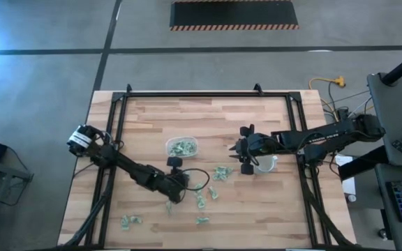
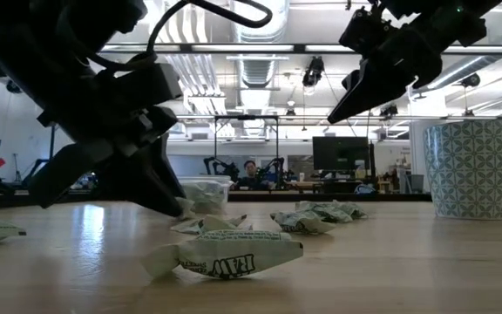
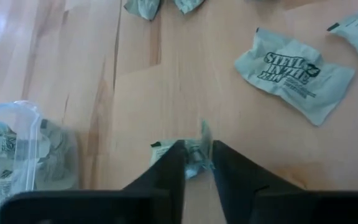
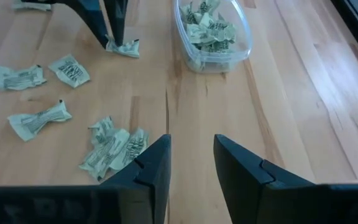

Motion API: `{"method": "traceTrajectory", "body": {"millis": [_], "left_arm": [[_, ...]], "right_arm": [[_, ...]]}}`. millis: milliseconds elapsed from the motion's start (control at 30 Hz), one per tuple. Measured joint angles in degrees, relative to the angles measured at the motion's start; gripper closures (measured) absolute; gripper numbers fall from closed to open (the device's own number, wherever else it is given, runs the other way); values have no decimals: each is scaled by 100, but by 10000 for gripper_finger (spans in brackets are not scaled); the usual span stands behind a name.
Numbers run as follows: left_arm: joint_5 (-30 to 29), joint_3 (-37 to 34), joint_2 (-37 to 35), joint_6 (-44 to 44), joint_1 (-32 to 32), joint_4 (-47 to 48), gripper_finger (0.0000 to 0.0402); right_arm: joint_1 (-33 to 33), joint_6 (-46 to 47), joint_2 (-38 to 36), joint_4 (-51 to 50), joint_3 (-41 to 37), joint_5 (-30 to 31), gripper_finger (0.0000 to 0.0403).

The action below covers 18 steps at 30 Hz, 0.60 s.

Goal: Pick and place Stevia / Truvia into bins
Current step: Put the stevia packet into the transparent bin

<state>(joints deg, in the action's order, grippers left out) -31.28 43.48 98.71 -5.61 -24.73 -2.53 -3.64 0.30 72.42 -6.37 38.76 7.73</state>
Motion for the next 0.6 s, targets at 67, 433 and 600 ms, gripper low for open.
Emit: {"method": "traceTrajectory", "body": {"millis": [67,433,600], "left_arm": [[36,14,-6,41,0,3,376],[-272,289,-525,316,-6,616,401],[-1198,295,-1264,313,17,1433,401]], "right_arm": [[0,-9,0,0,-2,2,294],[0,-28,5,388,-238,-1,309],[0,-48,7,483,-269,-2,315]]}}
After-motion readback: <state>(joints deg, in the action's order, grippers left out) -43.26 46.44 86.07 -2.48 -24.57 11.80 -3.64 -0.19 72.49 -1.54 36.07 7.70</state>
